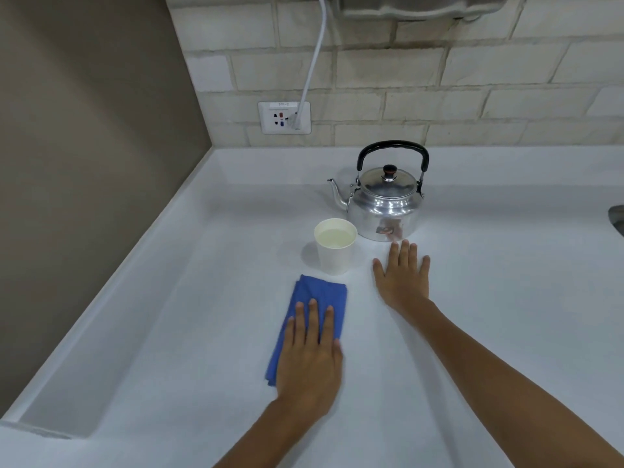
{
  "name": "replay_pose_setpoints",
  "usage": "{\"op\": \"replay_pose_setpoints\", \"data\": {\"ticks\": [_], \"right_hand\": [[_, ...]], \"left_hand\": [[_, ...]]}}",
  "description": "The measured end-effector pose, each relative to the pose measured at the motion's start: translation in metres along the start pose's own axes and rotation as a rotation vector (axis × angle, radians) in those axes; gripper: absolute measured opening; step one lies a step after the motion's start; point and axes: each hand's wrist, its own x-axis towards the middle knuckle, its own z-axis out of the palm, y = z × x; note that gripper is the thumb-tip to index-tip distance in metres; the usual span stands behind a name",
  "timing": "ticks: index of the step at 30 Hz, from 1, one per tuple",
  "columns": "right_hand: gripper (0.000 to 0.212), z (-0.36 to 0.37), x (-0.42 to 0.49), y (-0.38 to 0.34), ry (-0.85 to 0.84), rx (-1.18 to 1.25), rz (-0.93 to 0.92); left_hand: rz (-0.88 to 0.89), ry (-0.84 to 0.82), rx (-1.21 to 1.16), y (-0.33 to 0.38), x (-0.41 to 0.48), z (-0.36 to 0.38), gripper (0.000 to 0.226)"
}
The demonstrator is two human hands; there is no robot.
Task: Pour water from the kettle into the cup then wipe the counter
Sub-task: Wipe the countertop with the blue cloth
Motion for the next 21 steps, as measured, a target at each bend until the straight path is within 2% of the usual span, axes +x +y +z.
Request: {"op": "replay_pose_setpoints", "data": {"ticks": [2, 5, 6, 8, 11, 13, 15, 18, 21], "right_hand": [[0.064, -0.004, 0.001, 0.003, -0.026, 0.062, -0.009], [0.059, -0.018, -0.004, 0.007, -0.064, 0.195, -0.004], [0.056, -0.025, -0.009, 0.007, -0.057, 0.23, 0.009], [0.053, -0.039, -0.021, 0.005, 0.0, 0.284, 0.036], [0.052, -0.051, -0.058, -0.013, 0.051, 0.316, 0.005], [0.055, -0.045, -0.092, -0.039, -0.045, 0.305, -0.067], [0.062, -0.031, -0.122, -0.071, -0.122, 0.23, -0.114], [0.07, -0.024, -0.147, -0.091, -0.032, 0.018, -0.103], [0.055, -0.026, -0.148, -0.066, 0.059, -0.047, -0.124]], "left_hand": [[0.016, 0.034, -0.045, 0.026, 0.004, -0.001, 0.047], [-0.003, 0.018, -0.14, 0.051, 0.013, -0.007, 0.061], [0.038, -0.01, -0.165, 0.055, 0.018, -0.004, 0.061], [0.052, -0.076, -0.279, 0.048, 0.027, -0.001, 0.057], [-0.022, 0.028, -0.382, -0.004, 0.043, -0.007, 0.054], [-0.114, 0.072, -0.406, -0.048, 0.06, -0.011, 0.053], [-0.198, 0.041, -0.343, -0.082, 0.078, -0.011, 0.054], [-0.247, -0.007, -0.281, -0.102, 0.095, 0.004, 0.057], [-0.253, 0.039, -0.227, -0.109, 0.098, 0.02, 0.058]]}}
